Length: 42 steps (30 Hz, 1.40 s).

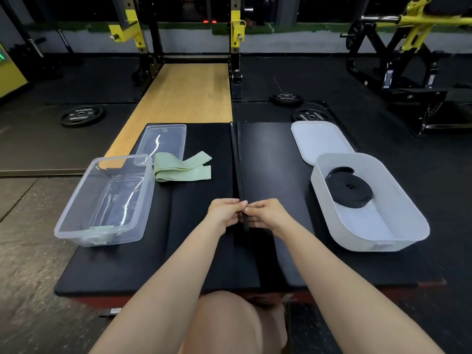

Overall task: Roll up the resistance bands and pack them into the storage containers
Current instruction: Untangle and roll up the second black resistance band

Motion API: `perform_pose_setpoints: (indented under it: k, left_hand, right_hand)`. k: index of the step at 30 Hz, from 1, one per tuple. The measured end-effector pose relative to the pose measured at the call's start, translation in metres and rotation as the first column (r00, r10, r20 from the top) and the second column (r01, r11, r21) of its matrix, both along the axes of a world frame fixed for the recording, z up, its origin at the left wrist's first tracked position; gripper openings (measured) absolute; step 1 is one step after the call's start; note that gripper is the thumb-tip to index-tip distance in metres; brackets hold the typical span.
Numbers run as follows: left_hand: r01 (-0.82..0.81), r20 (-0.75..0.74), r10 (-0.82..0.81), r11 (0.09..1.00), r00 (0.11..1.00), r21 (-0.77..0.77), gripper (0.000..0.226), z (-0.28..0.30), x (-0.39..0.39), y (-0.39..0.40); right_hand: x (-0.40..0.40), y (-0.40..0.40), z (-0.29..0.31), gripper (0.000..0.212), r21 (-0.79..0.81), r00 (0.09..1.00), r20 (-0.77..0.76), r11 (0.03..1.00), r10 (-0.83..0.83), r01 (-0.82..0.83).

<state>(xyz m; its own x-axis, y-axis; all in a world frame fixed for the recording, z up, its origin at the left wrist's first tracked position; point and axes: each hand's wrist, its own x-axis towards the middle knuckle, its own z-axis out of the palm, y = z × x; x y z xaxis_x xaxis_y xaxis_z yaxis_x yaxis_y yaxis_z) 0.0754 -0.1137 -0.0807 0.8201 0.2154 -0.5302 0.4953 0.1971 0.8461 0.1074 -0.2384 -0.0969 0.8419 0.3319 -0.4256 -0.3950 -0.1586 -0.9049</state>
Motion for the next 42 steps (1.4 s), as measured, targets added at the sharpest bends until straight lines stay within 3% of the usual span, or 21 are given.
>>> perform_pose_setpoints:
  k: [3,11,14,18,22,25,37,42]
  left_hand:
    - [-0.005,-0.019,0.005,1.000,1.000,0.011,0.040,0.003,-0.011,0.000]
    - [-0.140,0.050,0.143,0.989,0.989,-0.048,0.035,0.003,-0.022,-0.005]
    - [-0.154,0.059,0.157,0.987,0.986,-0.050,0.035,0.000,-0.025,-0.008]
    - [-0.083,0.025,0.084,0.996,0.996,-0.015,0.035,-0.005,-0.034,-0.009]
    - [-0.036,0.014,0.036,0.999,0.999,-0.029,0.042,-0.008,-0.048,-0.010]
    - [-0.065,0.021,0.065,0.997,0.998,-0.035,0.043,-0.009,-0.053,-0.011]
    - [-0.114,0.063,0.116,0.993,0.991,-0.031,0.040,-0.009,-0.057,-0.016]
    - [-0.092,0.071,0.090,0.995,0.993,0.026,0.040,-0.014,-0.063,-0.020]
  right_hand:
    - [-0.015,0.003,-0.002,0.015,-0.027,1.000,0.014,1.000,-0.001,0.001]
    - [-0.051,-0.006,-0.010,0.035,-0.007,0.999,-0.020,1.000,-0.030,0.030]
    - [-0.055,-0.009,-0.009,0.034,0.027,0.997,-0.034,0.997,-0.074,0.075]
    - [-0.057,-0.012,-0.009,0.020,0.015,0.992,0.039,0.992,-0.123,0.123]
    - [-0.061,-0.013,-0.014,0.020,-0.105,0.986,0.142,0.989,-0.086,0.101]
    - [-0.066,-0.011,-0.017,0.017,-0.108,0.980,0.180,0.988,-0.089,0.110]
    - [-0.083,-0.019,-0.010,0.011,0.070,0.994,0.001,0.992,-0.110,0.110]
    - [-0.085,-0.021,-0.017,0.011,-0.022,0.989,0.060,0.991,-0.134,0.135]
